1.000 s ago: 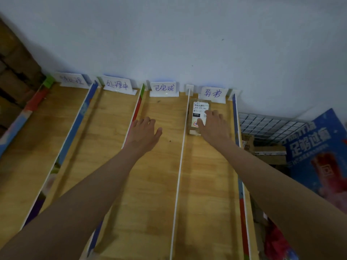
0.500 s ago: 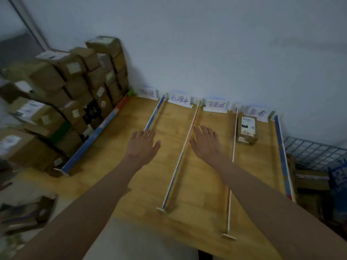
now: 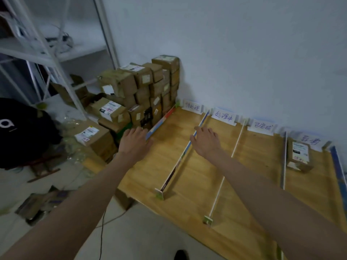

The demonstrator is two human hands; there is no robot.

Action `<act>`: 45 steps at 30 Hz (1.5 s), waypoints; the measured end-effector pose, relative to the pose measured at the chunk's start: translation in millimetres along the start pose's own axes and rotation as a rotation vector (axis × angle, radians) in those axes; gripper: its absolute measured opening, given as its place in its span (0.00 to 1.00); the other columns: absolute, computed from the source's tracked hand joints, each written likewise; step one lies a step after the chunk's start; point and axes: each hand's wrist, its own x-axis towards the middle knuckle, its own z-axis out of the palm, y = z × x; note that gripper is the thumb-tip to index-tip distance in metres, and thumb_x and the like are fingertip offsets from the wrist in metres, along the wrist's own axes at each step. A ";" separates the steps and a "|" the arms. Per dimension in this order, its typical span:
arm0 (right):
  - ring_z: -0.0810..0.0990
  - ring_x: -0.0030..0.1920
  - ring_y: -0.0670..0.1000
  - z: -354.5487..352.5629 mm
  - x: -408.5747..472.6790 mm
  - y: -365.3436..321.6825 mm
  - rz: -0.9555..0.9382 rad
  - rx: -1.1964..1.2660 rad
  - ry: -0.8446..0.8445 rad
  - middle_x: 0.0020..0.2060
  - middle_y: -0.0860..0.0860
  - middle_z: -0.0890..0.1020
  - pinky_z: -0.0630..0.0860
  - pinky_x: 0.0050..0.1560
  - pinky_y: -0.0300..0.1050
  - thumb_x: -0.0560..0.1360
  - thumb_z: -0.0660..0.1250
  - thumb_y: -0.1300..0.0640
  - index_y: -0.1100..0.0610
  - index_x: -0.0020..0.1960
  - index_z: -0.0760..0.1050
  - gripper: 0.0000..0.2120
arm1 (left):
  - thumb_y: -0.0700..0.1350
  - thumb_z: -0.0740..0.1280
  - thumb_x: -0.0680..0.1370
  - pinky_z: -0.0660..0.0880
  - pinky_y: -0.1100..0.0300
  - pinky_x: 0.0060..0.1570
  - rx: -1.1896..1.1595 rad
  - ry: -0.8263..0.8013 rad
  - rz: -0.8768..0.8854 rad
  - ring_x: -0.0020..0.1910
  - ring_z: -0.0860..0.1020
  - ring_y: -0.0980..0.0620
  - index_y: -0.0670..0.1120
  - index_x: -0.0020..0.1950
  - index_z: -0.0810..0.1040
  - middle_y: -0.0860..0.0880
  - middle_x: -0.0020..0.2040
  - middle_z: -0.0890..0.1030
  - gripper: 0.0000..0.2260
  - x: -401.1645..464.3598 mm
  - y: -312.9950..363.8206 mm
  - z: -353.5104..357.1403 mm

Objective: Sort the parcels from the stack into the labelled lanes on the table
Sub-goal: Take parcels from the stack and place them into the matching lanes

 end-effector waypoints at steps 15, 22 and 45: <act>0.72 0.65 0.60 2.0 155.3 -124.1 -0.083 0.155 0.012 0.62 0.58 0.75 0.71 0.63 0.56 0.82 0.54 0.47 0.58 0.65 0.70 0.19 | 0.59 0.51 0.84 0.66 0.47 0.68 0.029 0.027 -0.103 0.69 0.71 0.43 0.47 0.72 0.70 0.45 0.71 0.72 0.23 126.4 -134.7 -23.3; 0.75 0.62 0.61 -0.4 214.3 -174.6 -0.040 0.250 -0.019 0.62 0.59 0.76 0.74 0.61 0.58 0.83 0.52 0.44 0.60 0.68 0.69 0.24 | 0.57 0.53 0.83 0.66 0.46 0.67 -0.008 0.116 -0.125 0.66 0.73 0.42 0.45 0.69 0.73 0.43 0.67 0.74 0.23 185.6 -198.2 -33.1; 0.76 0.38 0.52 29.4 333.6 -335.1 0.421 0.566 -0.056 0.42 0.56 0.78 0.71 0.41 0.46 0.81 0.48 0.36 0.60 0.41 0.74 0.30 | 0.61 0.51 0.82 0.70 0.48 0.59 -0.425 -0.063 0.025 0.64 0.73 0.39 0.42 0.71 0.68 0.40 0.67 0.74 0.28 386.3 -329.5 -6.6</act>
